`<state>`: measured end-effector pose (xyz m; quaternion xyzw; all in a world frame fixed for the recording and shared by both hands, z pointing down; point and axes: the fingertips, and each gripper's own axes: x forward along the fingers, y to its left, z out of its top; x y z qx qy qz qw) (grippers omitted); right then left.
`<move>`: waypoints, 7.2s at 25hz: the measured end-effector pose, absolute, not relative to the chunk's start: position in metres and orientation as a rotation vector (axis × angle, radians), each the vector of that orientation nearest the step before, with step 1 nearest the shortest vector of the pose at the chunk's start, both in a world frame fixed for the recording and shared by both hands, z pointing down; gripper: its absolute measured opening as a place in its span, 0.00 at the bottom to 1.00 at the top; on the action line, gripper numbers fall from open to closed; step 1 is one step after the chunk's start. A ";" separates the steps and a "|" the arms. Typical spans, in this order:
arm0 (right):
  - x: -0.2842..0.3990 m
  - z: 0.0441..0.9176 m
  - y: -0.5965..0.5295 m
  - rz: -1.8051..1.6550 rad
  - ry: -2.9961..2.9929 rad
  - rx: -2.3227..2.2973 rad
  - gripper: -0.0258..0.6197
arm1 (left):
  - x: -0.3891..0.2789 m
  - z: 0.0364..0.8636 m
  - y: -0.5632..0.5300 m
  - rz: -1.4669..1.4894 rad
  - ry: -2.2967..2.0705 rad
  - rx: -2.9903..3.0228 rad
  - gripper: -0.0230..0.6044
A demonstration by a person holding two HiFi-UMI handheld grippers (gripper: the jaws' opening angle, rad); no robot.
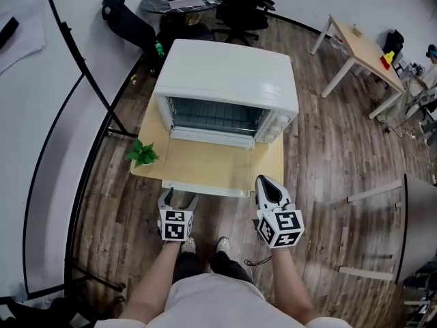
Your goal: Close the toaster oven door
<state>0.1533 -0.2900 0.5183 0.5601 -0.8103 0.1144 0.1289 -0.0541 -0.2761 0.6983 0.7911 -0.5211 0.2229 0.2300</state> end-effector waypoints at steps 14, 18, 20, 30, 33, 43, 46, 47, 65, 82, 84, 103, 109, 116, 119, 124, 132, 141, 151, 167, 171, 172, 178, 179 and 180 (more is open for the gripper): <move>0.165 0.520 -0.284 0.324 -2.315 1.637 0.04 | -0.056 0.738 -0.265 0.176 -1.322 1.795 0.56; 0.166 0.522 -0.282 0.328 -2.308 1.637 0.04 | -0.061 0.750 -0.260 -0.176 -1.249 1.533 0.56; 0.167 0.523 -0.282 0.328 -2.305 1.637 0.04 | -0.065 0.757 -0.257 -0.301 -1.225 1.431 0.56; 0.172 0.526 -0.280 0.326 -2.283 1.630 0.04 | -0.058 0.775 -0.257 -0.609 -1.148 1.193 0.45; 0.174 0.527 -0.279 0.325 -2.274 1.627 0.04 | -0.056 0.778 -0.261 -0.652 -1.133 1.171 0.45; 0.184 0.531 -0.276 0.324 -2.226 1.617 0.04 | -0.053 0.785 -0.279 -0.766 -1.097 1.156 0.42; 0.186 0.534 -0.274 0.328 -2.214 1.614 0.04 | -0.051 0.786 -0.286 -0.785 -1.082 1.160 0.34; 0.188 0.535 -0.274 0.328 -2.211 1.616 0.04 | -0.050 0.785 -0.288 -0.794 -1.075 1.161 0.29; 0.174 0.524 -0.278 0.323 -2.284 1.618 0.04 | -0.049 0.744 -0.285 -0.862 -1.029 1.174 0.14; 0.157 0.475 -0.295 0.253 -2.429 1.669 0.04 | -0.053 0.658 -0.302 -0.972 -0.950 1.338 0.15; 0.158 0.469 -0.295 0.245 -2.436 1.682 0.04 | -0.054 0.648 -0.306 -0.993 -0.938 1.357 0.16; 0.168 0.438 -0.306 0.170 -2.450 1.753 0.04 | -0.050 0.529 -0.391 -1.133 -0.832 1.514 0.22; 0.176 0.432 -0.313 0.155 -2.443 1.780 0.04 | -0.048 0.510 -0.422 -1.140 -0.855 1.528 0.21; 0.182 0.429 -0.325 0.138 -2.437 1.793 0.04 | -0.045 0.498 -0.451 -1.178 -0.837 1.521 0.21; 0.184 0.427 -0.331 0.126 -2.438 1.793 0.04 | -0.044 0.496 -0.460 -1.180 -0.844 1.522 0.21; 0.186 0.420 -0.336 0.102 -2.439 1.789 0.04 | -0.043 0.492 -0.467 -1.189 -0.840 1.520 0.21; 0.190 0.415 -0.335 0.077 -2.434 1.791 0.04 | -0.044 0.491 -0.471 -1.208 -0.821 1.532 0.21; 0.179 0.425 -0.325 0.115 -2.451 1.769 0.04 | -0.051 0.500 -0.431 -1.200 -0.812 1.522 0.32; 0.157 0.433 -0.317 0.135 -2.474 1.722 0.04 | -0.065 0.485 -0.388 -1.218 -0.788 1.597 0.06; 0.152 0.406 -0.313 0.049 -2.486 1.752 0.04 | -0.054 0.422 -0.364 -0.437 -1.330 2.439 0.06; 0.151 0.401 -0.313 0.026 -2.483 1.755 0.04 | -0.044 0.412 -0.357 -0.179 -1.456 2.649 0.05; 0.150 0.400 -0.313 0.019 -2.482 1.755 0.04 | -0.042 0.410 -0.356 -0.140 -1.470 2.674 0.06; 0.150 0.396 -0.313 -0.018 -2.480 1.758 0.04 | -0.042 0.406 -0.352 -0.062 -1.518 2.714 0.06; 0.150 0.396 -0.313 -0.020 -2.479 1.764 0.04 | -0.042 0.406 -0.351 -0.060 -1.522 2.717 0.06; 0.151 0.395 -0.313 -0.021 -2.479 1.770 0.04 | -0.042 0.405 -0.351 -0.058 -1.524 2.720 0.06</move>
